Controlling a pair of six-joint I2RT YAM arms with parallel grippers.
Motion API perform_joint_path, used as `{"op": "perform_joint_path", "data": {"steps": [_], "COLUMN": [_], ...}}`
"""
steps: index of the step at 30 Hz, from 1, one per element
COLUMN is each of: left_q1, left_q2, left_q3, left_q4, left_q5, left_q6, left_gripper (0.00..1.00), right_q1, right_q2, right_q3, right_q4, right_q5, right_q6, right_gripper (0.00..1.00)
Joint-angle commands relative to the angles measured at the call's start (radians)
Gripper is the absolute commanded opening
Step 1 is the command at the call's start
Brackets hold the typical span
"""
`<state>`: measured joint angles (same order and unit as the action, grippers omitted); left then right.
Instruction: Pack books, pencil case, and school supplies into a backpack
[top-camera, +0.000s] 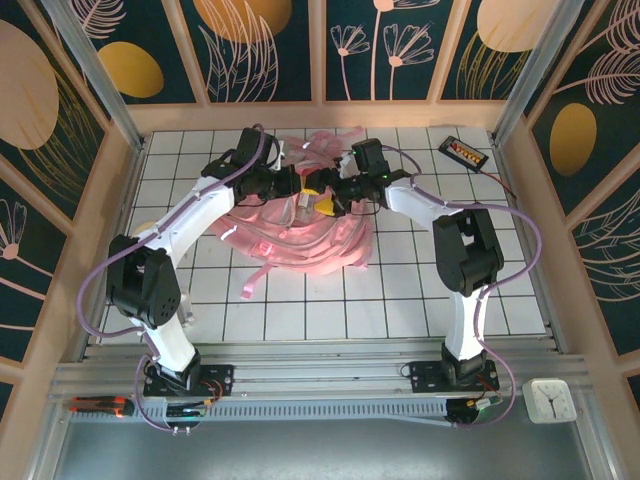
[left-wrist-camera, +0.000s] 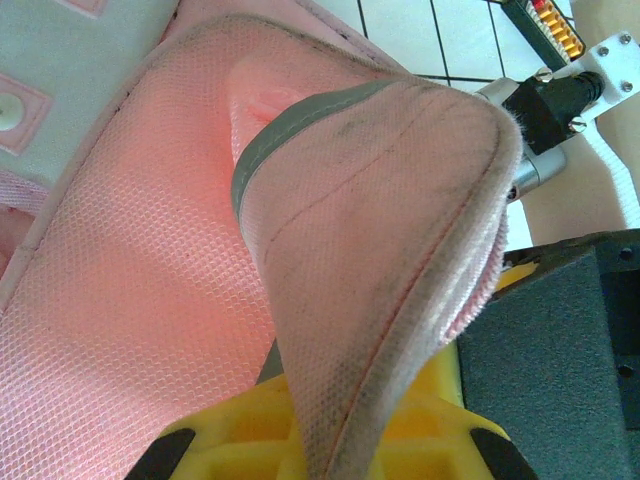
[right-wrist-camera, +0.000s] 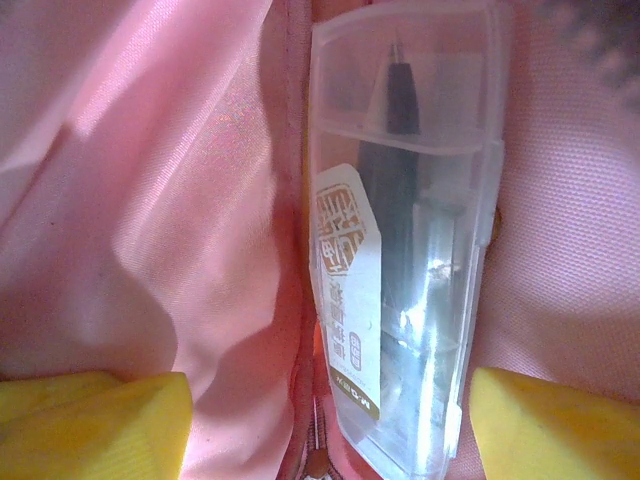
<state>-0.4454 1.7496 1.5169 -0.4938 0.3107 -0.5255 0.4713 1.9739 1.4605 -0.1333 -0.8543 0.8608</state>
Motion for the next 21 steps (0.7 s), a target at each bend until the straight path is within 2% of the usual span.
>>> {"op": "perform_joint_path", "data": {"steps": [1,6,9,10,11,12,14,15,16,18,21], "left_q1": [-0.016,-0.016,-0.018,-0.021,-0.028,-0.035,-0.044,-0.044,-0.044,-0.044,-0.044], "left_q2": [-0.069,-0.063,-0.054,-0.047,-0.043,-0.042,-0.041,-0.041,-0.041,-0.061,-0.117], "left_q3": [-0.001,-0.029,-0.055,-0.063,-0.065,-0.064,-0.063,-0.066,-0.067,-0.069,-0.078], "left_q4": [0.136,0.168,0.202,0.216,0.226,0.23,0.243,0.25,0.249,0.23,0.157], "left_q5": [0.054,0.056,0.068,0.082,0.09,0.093,0.105,0.113,0.111,0.096,0.017], "left_q6": [0.006,-0.004,-0.016,-0.022,-0.024,-0.026,-0.035,-0.043,-0.045,-0.034,-0.006], "left_gripper": [0.0,0.0,0.0,0.05,0.2,0.42,0.98,0.99,0.99,0.99,0.99], "right_q1": [0.005,-0.029,-0.062,-0.075,-0.083,-0.09,-0.101,-0.104,-0.104,-0.103,-0.082], "right_q2": [-0.078,-0.24,-0.337,-0.37,-0.399,-0.424,-0.475,-0.488,-0.5,-0.499,-0.472], "right_q3": [-0.051,-0.131,-0.175,-0.189,-0.202,-0.214,-0.248,-0.258,-0.265,-0.26,-0.23], "right_q4": [0.013,0.008,-0.058,-0.086,-0.109,-0.123,-0.129,-0.132,-0.142,-0.183,-0.261], "right_q5": [0.001,0.049,0.136,0.172,0.206,0.236,0.281,0.299,0.314,0.337,0.372], "right_q6": [-0.024,-0.07,-0.115,-0.132,-0.154,-0.17,-0.188,-0.193,-0.201,-0.225,-0.257], "right_gripper": [0.74,0.74,0.74,0.74,0.74,0.76,0.88,0.97,0.99,0.99,0.99]}}
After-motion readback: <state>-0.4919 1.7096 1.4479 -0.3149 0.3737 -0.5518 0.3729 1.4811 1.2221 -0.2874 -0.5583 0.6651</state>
